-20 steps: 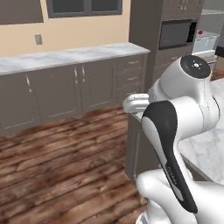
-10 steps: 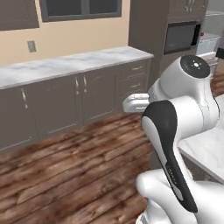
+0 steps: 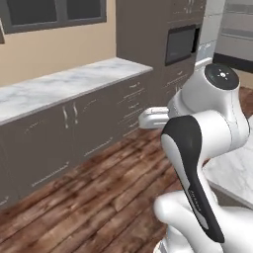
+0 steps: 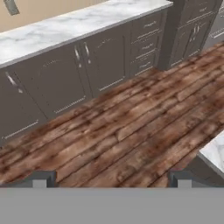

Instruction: Retrieve the bottle and the shaker from the cabinet and place them next to the mixing bowl on the counter. Then add garlic from the fridge to the mixing bowl.

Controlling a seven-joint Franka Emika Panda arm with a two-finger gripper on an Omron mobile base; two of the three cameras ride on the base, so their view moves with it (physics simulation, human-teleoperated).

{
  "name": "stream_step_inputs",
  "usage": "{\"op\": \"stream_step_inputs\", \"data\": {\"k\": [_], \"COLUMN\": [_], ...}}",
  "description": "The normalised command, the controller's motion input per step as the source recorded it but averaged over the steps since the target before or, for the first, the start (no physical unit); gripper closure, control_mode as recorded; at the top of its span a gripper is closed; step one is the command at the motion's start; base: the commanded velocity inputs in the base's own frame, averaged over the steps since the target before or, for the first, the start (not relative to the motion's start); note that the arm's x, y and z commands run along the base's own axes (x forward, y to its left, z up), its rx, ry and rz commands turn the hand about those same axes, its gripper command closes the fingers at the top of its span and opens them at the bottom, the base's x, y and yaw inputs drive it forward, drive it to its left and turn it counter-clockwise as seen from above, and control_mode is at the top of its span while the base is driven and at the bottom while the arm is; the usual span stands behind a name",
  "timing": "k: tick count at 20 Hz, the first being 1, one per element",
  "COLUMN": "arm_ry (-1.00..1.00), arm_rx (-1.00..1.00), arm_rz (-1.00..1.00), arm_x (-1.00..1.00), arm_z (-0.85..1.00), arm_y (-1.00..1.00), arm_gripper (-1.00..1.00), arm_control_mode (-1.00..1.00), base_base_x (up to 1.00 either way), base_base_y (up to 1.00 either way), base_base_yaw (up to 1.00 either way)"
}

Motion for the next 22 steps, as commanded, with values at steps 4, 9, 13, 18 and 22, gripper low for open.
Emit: {"op": "stream_step_inputs", "data": {"k": [4, 9, 13, 18, 22], "arm_ry": [0.0, 0.0, 0.0, 0.0, 0.0], "arm_rx": [0.0, 0.0, 0.0, 0.0, 0.0], "arm_rz": [0.0, 0.0, 0.0, 0.0, 0.0], "arm_x": [0.0, 0.0, 0.0, 0.0, 0.0], "arm_z": [0.0, 0.0, 0.0, 0.0, 0.0], "arm_y": [0.0, 0.0, 0.0, 0.0, 0.0], "arm_gripper": [-1.0, -1.0, -1.0, -1.0, -1.0], "arm_control_mode": [1.0, 1.0, 1.0, 1.0, 1.0], "base_base_x": [1.0, 1.0, 1.0, 1.0, 1.0], "base_base_y": [0.55, 0.71, 0.63, 0.45, 0.07], "base_base_yaw": [-0.47, -0.43, -0.42, -0.46, -0.55]}}
